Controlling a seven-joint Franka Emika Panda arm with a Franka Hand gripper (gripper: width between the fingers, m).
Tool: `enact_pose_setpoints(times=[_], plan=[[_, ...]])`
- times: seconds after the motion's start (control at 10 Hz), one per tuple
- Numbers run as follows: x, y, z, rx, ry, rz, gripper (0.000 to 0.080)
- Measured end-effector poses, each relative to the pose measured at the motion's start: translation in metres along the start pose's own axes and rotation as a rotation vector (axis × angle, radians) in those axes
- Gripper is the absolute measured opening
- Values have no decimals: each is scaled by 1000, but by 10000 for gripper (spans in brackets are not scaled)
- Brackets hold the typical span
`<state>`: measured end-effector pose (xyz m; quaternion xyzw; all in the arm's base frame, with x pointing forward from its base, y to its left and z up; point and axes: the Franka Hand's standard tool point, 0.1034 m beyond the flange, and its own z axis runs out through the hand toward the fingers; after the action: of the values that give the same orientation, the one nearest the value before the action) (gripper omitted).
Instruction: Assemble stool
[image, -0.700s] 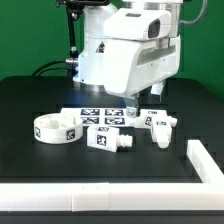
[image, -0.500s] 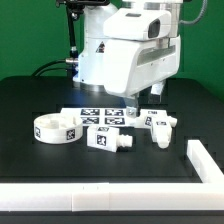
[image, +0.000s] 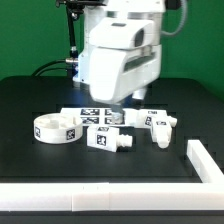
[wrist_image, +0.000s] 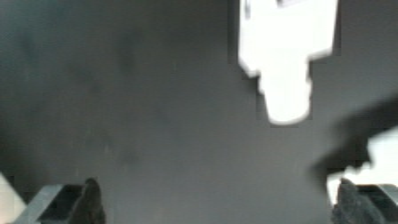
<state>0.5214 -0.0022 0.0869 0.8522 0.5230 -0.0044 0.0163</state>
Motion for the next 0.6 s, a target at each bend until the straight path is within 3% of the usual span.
enact_pose_setpoints(times=[0.2, 0.6], plan=[[-45, 11, -2, -4, -5, 14, 649], [-40, 9, 1, 2, -3, 52, 649]])
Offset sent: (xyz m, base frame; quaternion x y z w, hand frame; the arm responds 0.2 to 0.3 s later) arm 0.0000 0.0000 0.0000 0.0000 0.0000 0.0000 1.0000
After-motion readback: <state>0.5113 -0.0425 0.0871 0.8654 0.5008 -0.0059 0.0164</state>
